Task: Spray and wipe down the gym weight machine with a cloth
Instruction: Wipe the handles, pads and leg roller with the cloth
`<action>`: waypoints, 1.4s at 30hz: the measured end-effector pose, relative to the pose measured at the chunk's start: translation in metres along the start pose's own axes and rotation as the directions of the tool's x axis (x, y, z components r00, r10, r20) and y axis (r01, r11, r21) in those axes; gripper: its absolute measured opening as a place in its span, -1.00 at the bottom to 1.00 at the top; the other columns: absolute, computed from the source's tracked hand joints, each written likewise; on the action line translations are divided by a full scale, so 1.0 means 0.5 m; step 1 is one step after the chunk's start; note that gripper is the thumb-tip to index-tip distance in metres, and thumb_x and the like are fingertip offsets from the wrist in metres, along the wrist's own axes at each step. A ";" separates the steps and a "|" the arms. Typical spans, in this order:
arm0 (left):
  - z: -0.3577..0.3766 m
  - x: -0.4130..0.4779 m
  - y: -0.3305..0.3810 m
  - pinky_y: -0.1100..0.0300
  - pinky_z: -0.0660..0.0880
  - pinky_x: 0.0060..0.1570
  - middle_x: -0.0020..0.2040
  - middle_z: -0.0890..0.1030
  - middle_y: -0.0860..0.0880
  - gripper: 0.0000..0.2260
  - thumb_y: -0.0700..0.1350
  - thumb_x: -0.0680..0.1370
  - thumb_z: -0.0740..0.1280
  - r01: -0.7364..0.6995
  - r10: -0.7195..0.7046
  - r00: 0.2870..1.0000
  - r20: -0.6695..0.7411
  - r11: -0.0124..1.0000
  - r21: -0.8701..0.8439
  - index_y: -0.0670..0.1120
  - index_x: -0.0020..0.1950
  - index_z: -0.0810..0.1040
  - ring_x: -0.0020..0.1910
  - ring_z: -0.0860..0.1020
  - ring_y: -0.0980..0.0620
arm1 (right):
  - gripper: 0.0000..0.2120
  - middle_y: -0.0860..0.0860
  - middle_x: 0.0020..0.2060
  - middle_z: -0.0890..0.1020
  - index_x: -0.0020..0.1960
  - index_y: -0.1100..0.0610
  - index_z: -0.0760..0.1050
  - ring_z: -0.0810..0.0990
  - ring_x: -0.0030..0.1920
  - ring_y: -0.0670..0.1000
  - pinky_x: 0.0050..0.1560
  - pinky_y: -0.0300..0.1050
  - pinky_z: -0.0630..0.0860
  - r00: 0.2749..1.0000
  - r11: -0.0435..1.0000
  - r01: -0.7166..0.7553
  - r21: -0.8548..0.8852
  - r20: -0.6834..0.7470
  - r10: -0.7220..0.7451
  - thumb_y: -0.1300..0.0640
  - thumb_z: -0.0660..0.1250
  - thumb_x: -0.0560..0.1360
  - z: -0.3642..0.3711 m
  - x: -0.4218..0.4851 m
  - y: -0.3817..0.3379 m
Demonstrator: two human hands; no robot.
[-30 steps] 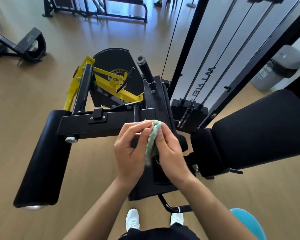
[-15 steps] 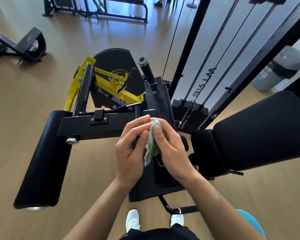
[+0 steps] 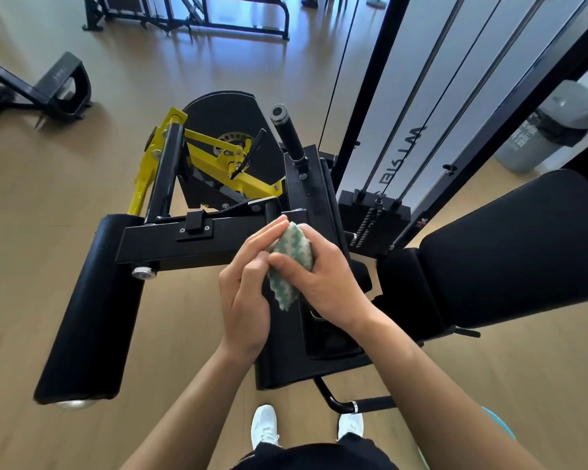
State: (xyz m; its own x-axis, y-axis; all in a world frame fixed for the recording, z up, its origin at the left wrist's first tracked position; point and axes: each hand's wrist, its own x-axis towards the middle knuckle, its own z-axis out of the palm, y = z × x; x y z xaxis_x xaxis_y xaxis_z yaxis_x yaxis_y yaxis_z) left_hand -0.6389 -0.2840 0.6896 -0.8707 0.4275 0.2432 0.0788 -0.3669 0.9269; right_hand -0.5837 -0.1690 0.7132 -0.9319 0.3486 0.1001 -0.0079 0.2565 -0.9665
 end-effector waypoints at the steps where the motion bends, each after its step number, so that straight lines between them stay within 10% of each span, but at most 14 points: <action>1: -0.002 0.000 -0.001 0.02 0.53 0.31 0.31 0.64 -0.13 -0.60 -0.13 0.61 0.13 -0.011 0.011 1.000 0.007 1.000 0.016 -0.21 0.34 0.60 0.37 0.56 -0.14 | -0.77 -0.02 -0.15 0.65 0.11 0.17 0.52 0.67 -0.14 -0.06 -0.10 -0.01 0.65 1.000 1.000 -0.007 -0.025 -0.008 0.006 0.07 0.46 0.57 -0.001 -0.011 0.011; 13: 0.010 -0.005 0.001 0.26 0.59 0.08 0.11 0.73 -0.07 -0.77 -0.24 0.65 0.28 -0.034 0.031 0.998 0.062 0.999 0.039 -0.08 0.26 0.63 0.12 0.70 -0.03 | -0.54 -0.18 0.18 0.63 0.49 0.00 0.40 0.61 0.23 -0.12 0.23 -0.05 0.58 0.982 0.953 -0.118 -0.280 -0.173 0.070 0.13 0.40 0.62 -0.003 -0.138 0.097; 25: 0.004 0.002 0.005 0.29 0.59 0.02 0.05 0.74 0.08 -0.77 -0.24 0.62 0.31 -0.033 0.030 0.997 0.065 0.998 0.049 -0.04 0.22 0.64 0.09 0.70 0.04 | -0.76 0.05 -0.06 0.69 0.16 0.10 0.55 0.71 -0.05 0.10 -0.03 0.24 0.65 0.993 0.998 -0.067 -0.017 -0.099 0.065 0.17 0.51 0.53 0.008 -0.035 0.031; 34: 0.009 0.003 0.004 0.16 0.62 0.07 0.04 0.75 -0.10 -0.76 -0.10 0.58 0.33 -0.020 0.020 1.000 0.004 0.997 0.072 -0.14 0.18 0.68 0.08 0.72 -0.10 | -0.59 -0.17 0.03 0.70 0.39 0.01 0.52 0.68 0.10 -0.08 0.12 -0.17 0.61 0.994 0.984 -0.110 -0.141 -0.043 0.105 0.29 0.41 0.59 -0.045 -0.129 0.072; 42: 0.046 0.017 0.028 0.27 0.57 -0.07 -0.23 0.64 -0.25 -0.85 -0.28 0.51 0.27 0.036 -0.020 0.993 -0.117 0.990 0.136 -0.25 -0.12 0.64 -0.12 0.72 -0.07 | -0.47 -0.01 -0.04 0.76 0.07 0.09 0.71 0.74 -0.04 -0.04 -0.11 -0.19 0.66 0.974 0.990 -0.101 0.098 -0.195 0.118 0.63 0.34 0.38 -0.170 -0.075 0.068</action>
State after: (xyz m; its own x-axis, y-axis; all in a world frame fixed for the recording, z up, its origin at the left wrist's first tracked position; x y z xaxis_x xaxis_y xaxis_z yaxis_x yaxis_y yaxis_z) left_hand -0.6342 -0.2665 0.7114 -0.9229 0.3352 0.1895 0.1126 -0.2359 0.9652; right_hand -0.5181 -0.0970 0.6965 -0.8377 0.5454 0.0290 0.0508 0.1306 -0.9901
